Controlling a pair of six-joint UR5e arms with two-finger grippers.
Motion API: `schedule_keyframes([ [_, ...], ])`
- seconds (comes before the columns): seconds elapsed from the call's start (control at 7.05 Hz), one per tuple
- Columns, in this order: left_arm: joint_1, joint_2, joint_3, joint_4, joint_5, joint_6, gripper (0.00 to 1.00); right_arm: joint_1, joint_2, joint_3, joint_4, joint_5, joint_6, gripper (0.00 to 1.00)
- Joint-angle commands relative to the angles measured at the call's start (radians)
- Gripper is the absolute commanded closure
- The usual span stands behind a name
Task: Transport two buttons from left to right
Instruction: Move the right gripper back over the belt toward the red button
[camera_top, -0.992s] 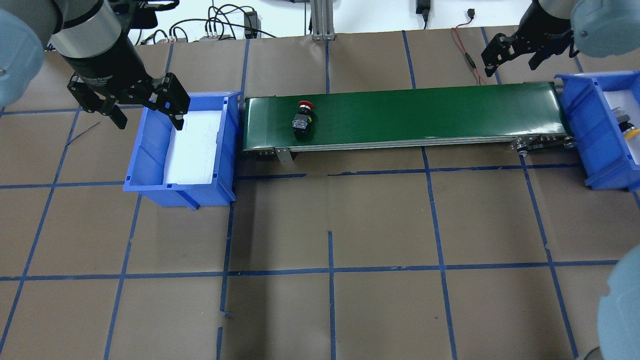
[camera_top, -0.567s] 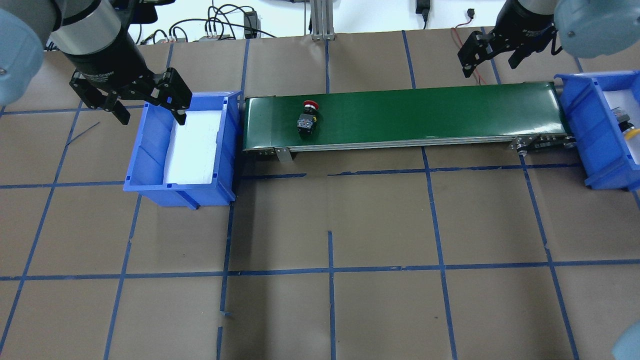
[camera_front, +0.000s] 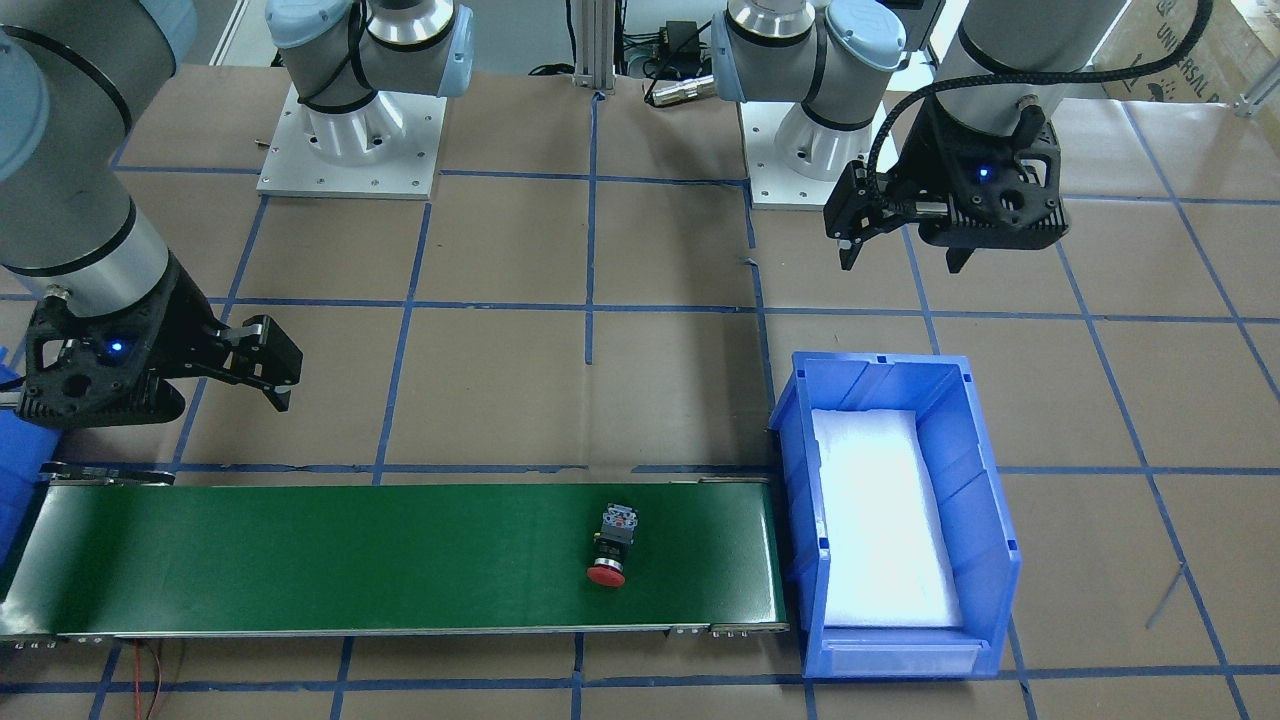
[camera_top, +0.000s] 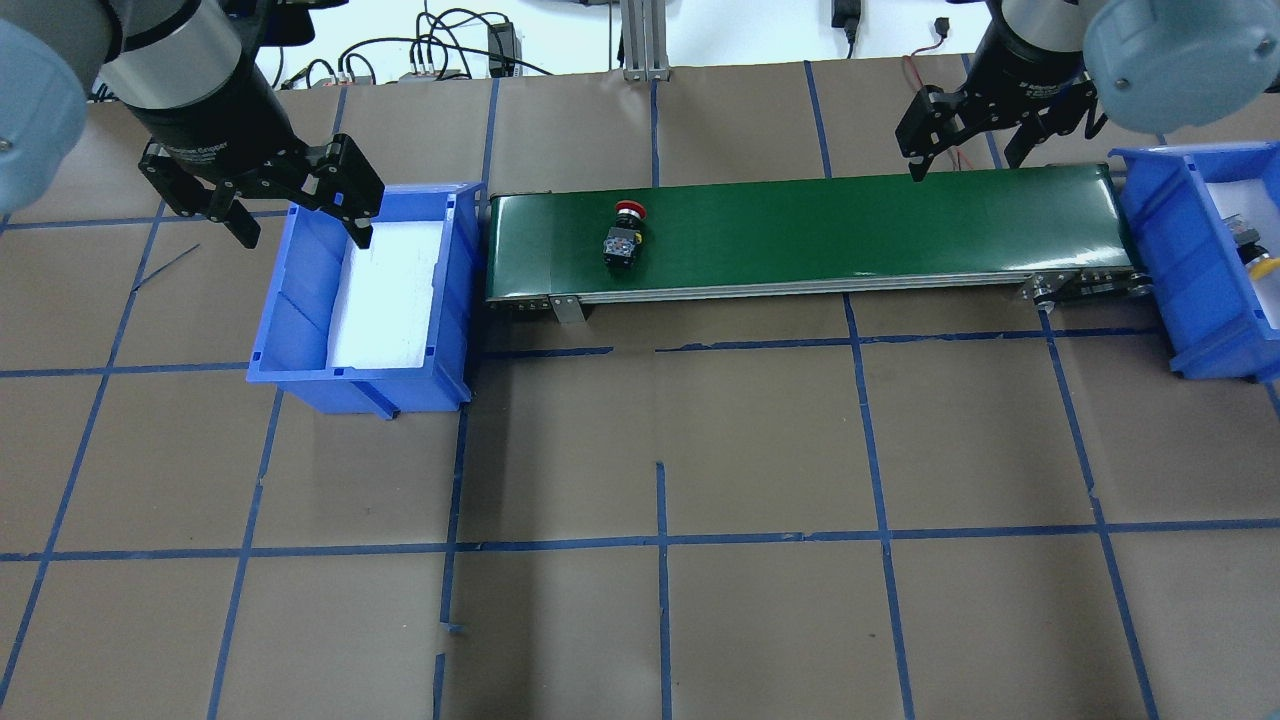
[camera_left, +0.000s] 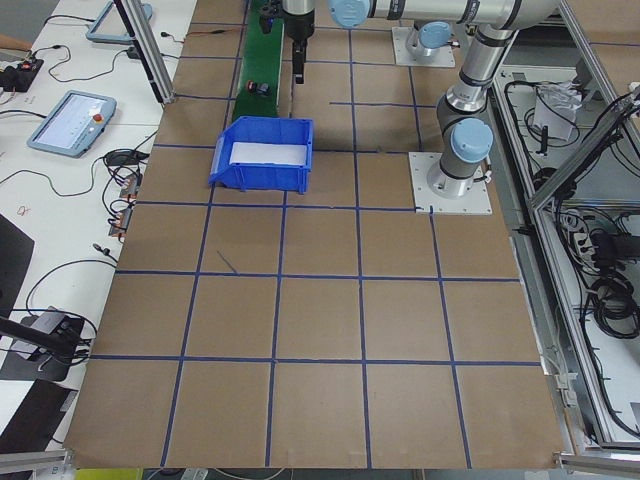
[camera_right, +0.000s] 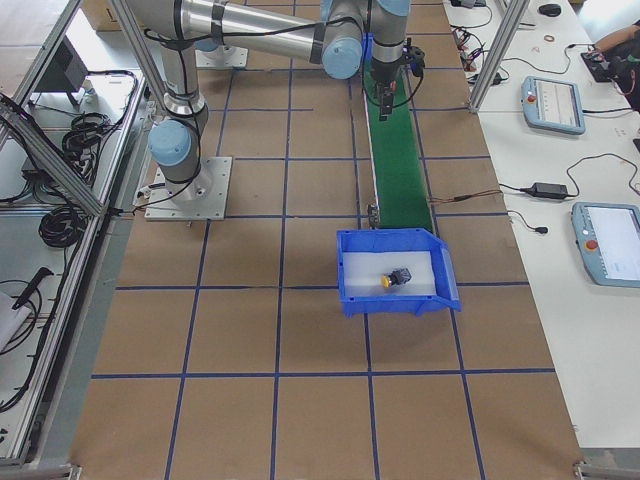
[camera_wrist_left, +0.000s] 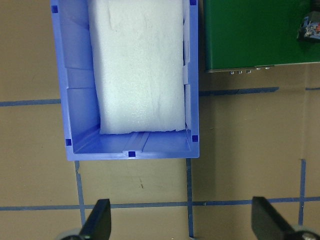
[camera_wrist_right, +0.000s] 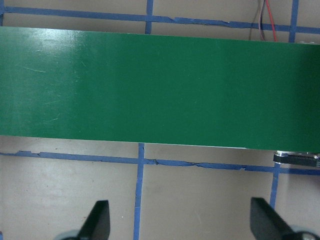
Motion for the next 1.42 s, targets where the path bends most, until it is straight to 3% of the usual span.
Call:
schedule_keyframes([
  [0.0, 0.000, -0.001, 0.004, -0.004, 0.005, 0.000, 0.00, 0.001, -0.002, 0.001, 0.002, 0.008, 0.008, 0.00],
  [1.28, -0.018, -0.001, -0.007, -0.038, -0.004, 0.000, 0.00, 0.001, -0.009, 0.031, -0.007, 0.012, 0.007, 0.00],
])
